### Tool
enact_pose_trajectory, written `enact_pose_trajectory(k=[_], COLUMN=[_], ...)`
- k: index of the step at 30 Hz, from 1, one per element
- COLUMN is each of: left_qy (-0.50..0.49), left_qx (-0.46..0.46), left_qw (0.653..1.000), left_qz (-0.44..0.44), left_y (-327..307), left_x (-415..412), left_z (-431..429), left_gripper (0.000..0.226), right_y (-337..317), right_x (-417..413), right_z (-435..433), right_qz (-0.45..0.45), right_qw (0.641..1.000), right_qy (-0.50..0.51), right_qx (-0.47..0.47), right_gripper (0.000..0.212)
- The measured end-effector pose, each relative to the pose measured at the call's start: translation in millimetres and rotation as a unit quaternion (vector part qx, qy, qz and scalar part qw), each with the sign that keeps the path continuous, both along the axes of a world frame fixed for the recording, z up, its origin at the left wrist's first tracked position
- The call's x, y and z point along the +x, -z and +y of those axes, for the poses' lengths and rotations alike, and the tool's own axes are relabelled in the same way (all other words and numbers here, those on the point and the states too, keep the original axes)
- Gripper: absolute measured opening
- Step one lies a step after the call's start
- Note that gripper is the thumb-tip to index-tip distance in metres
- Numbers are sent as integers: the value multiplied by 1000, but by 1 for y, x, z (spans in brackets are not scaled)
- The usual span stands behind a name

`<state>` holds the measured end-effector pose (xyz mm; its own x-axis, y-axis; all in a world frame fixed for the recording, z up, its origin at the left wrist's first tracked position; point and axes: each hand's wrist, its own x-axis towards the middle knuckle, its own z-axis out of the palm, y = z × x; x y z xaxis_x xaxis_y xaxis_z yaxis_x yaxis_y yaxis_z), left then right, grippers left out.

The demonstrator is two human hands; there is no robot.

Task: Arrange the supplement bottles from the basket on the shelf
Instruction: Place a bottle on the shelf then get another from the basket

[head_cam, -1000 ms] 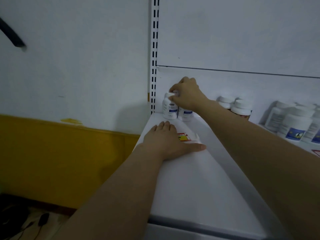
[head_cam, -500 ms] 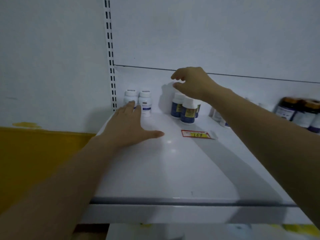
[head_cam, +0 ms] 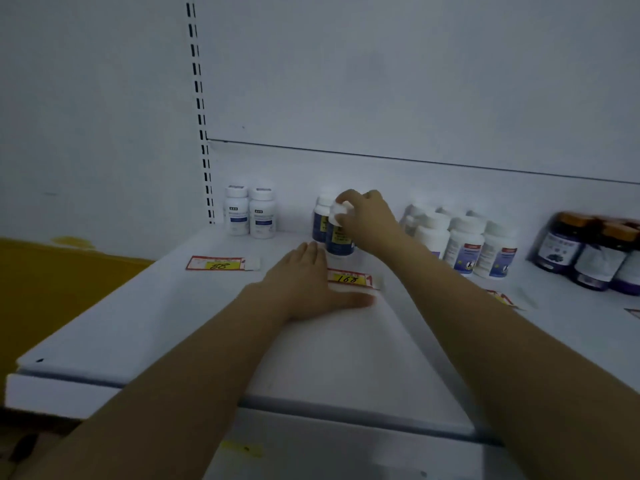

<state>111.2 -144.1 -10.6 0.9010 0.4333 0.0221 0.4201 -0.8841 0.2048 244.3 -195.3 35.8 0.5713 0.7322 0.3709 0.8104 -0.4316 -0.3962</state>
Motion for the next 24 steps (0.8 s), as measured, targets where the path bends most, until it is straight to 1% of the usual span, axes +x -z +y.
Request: enact_pose_trajectory(k=[3,6,9,10,11,12,13,14,15,17,18,22,24], left_qy=[-19,-21,-23,-26,-31,-39,-41,-35,-27,-18,-15,-3,3], left_qx=[-11,-4,-12,-27,-55,-95,-138,-170,-180,-176,-178,-187,-202], left_qw=[999,999,999,999,998,992,982,969,961,952,947,937,930], left_qz=[32,31,21,5,-28,-73,-126,-175,-208,-250,-266,-294,-306], left_y=[4,2,4,3,1,-3,-7,-11,-16,-22,-23,-23,-23], left_x=[-1,1,2,2,1,0,-1,-2,-3,-3,-2,-1,-1], left_z=[0,0,0,-1,-2,-3,-4,-4,-4,0,3,6,6], left_gripper=[125,120,119,116,108,92,73,60,57,67,68,54,50], right_y=[10,9,5,3,0,-5,-10,-16,-21,-29,-31,-31,-29], right_x=[2,1,0,-1,-1,-2,-2,-4,-6,-11,-13,-17,-16], right_z=[-3,-6,-13,-16,-19,-22,-25,-28,-31,-36,-38,-39,-40], right_qz=[26,35,69,85,103,117,127,134,139,137,135,149,168], right_qw=[998,997,993,990,986,982,978,975,971,968,968,968,965], right_qy=[-14,-26,-40,-46,-52,-57,-62,-66,-72,-85,-90,-98,-100], right_qx=[49,69,92,104,119,135,152,167,179,190,190,176,177], right_gripper=[33,32,30,29,27,26,25,24,25,29,31,36,37])
